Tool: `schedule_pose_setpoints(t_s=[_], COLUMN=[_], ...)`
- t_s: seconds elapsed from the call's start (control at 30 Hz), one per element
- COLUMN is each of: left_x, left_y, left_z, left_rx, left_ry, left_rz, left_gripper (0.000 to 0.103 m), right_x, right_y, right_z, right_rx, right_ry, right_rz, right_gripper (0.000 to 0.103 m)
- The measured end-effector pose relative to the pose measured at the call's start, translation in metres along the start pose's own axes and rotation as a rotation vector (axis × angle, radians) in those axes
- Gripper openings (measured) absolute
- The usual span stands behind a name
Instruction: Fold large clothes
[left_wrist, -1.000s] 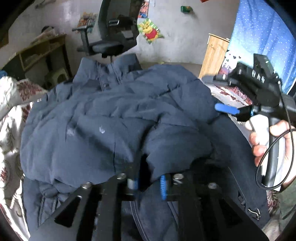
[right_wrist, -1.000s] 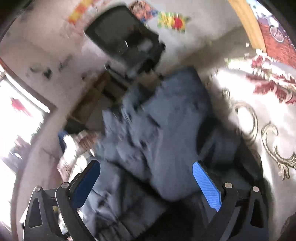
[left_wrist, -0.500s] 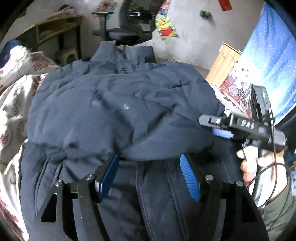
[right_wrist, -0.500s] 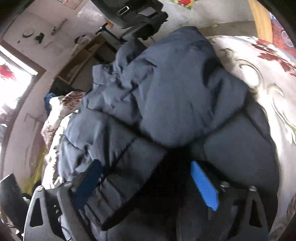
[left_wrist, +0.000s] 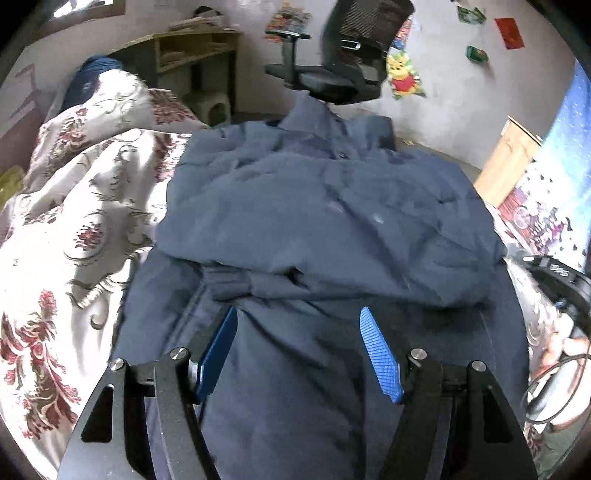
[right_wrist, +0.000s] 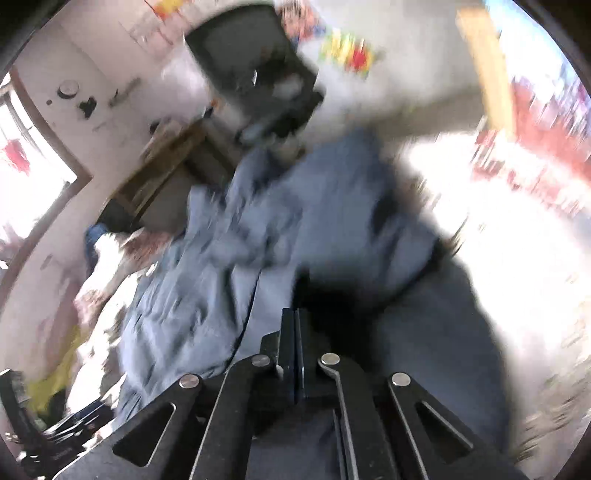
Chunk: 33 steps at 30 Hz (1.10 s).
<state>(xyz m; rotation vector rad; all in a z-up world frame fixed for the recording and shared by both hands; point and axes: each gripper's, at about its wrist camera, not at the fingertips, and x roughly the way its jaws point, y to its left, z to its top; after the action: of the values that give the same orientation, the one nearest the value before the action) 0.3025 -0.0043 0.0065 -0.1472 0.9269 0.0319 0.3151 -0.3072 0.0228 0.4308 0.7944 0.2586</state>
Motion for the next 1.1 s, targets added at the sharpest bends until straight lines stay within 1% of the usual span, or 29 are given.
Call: schedule_pose_setpoints(t_s=[0.07,0.13,0.17,0.2,0.23,0.27,0.3,0.33,0.37,0.4,0.43,0.5,0.57,0.63,0.67,0.7,0.73,0.8,0.83,0.9,0.93,0.97,1.03,1.1], left_x=[0.003,0.008,0.011,0.015,0.018,0.022,0.027,0.029,0.031,0.031,0.031,0.031,0.033,0.037,0.042,0.046,0.053,0.065,0.069,0.081,0.087,0.091,0.096,0.098], left_y=[0.003,0.006,0.008,0.010,0.013,0.016,0.018,0.020,0.022,0.023,0.024,0.024,0.024,0.023,0.024,0.024,0.024,0.025,0.024,0.027,0.030,0.033,0.038,0.039], left_z=[0.004,0.008,0.011,0.013,0.015,0.018,0.020,0.022,0.023,0.025,0.027,0.030,0.034,0.037,0.038,0.038,0.038,0.037,0.035,0.032,0.030,0.029,0.025,0.021], left_rx=[-0.009,-0.017,-0.022,-0.032,-0.040,-0.055,-0.074,-0.087,-0.096,-0.099,-0.099,-0.090,-0.062,-0.033,-0.021,-0.013,-0.001,0.020,0.024,0.017,-0.001,-0.017,-0.045,-0.040], left_ry=[-0.004,-0.011,-0.014,-0.017,-0.017,-0.015,-0.010,-0.009,-0.013,-0.018,-0.034,-0.061,-0.091,-0.100,-0.098,-0.090,-0.073,-0.040,-0.031,-0.012,-0.006,-0.003,-0.004,-0.015], left_rz=[0.022,0.034,0.040,0.049,0.052,0.047,0.040,0.035,0.031,0.029,0.026,0.030,0.026,0.010,-0.003,-0.014,-0.026,-0.019,-0.018,0.004,0.018,0.014,-0.008,-0.009], left_gripper=[0.063,0.063,0.063,0.063,0.063,0.063,0.063,0.063,0.063,0.063,0.063,0.063,0.063,0.063,0.063,0.063,0.063,0.063,0.066,0.087,0.090,0.093,0.095,0.097], right_x=[-0.012,-0.015,-0.013,-0.007,-0.002,0.006,0.015,0.024,0.031,0.037,0.039,0.036,0.033,0.032,0.035,0.041,0.048,0.061,0.068,0.083,0.087,0.091,0.096,0.099], right_y=[-0.006,-0.016,-0.018,-0.017,-0.019,-0.017,-0.017,-0.015,-0.016,-0.017,-0.015,-0.005,0.011,0.032,0.041,0.052,0.060,0.071,0.073,0.073,0.072,0.072,0.070,0.071], right_z=[0.006,0.010,0.010,0.007,0.004,0.002,-0.004,-0.006,-0.009,-0.011,-0.012,-0.010,-0.009,-0.011,-0.014,-0.017,-0.020,-0.028,-0.032,-0.041,-0.042,-0.042,-0.042,-0.044], right_rx=[-0.012,-0.016,-0.029,-0.026,-0.011,0.005,0.026,0.049,0.082,0.116,0.122,0.068,-0.016,-0.117,-0.163,-0.215,-0.251,-0.316,-0.338,-0.381,-0.389,-0.389,-0.378,-0.390], right_ry=[-0.068,-0.089,-0.082,-0.062,-0.034,-0.001,0.050,0.084,0.114,0.131,0.124,0.087,0.043,0.007,0.002,0.015,0.033,0.066,0.085,0.128,0.134,0.137,0.141,0.139], right_rz=[-0.050,-0.082,-0.078,-0.056,-0.044,-0.036,-0.003,0.029,0.060,0.071,0.070,0.040,0.011,0.029,0.050,0.079,0.088,0.056,0.031,-0.008,-0.015,-0.015,-0.011,-0.017], right_gripper=[0.002,0.002,0.002,0.002,0.005,0.005,0.006,0.011,0.031,0.043,0.056,0.056,0.056,0.056,0.056,0.056,0.056,0.054,0.054,0.054,0.054,0.054,0.054,0.054])
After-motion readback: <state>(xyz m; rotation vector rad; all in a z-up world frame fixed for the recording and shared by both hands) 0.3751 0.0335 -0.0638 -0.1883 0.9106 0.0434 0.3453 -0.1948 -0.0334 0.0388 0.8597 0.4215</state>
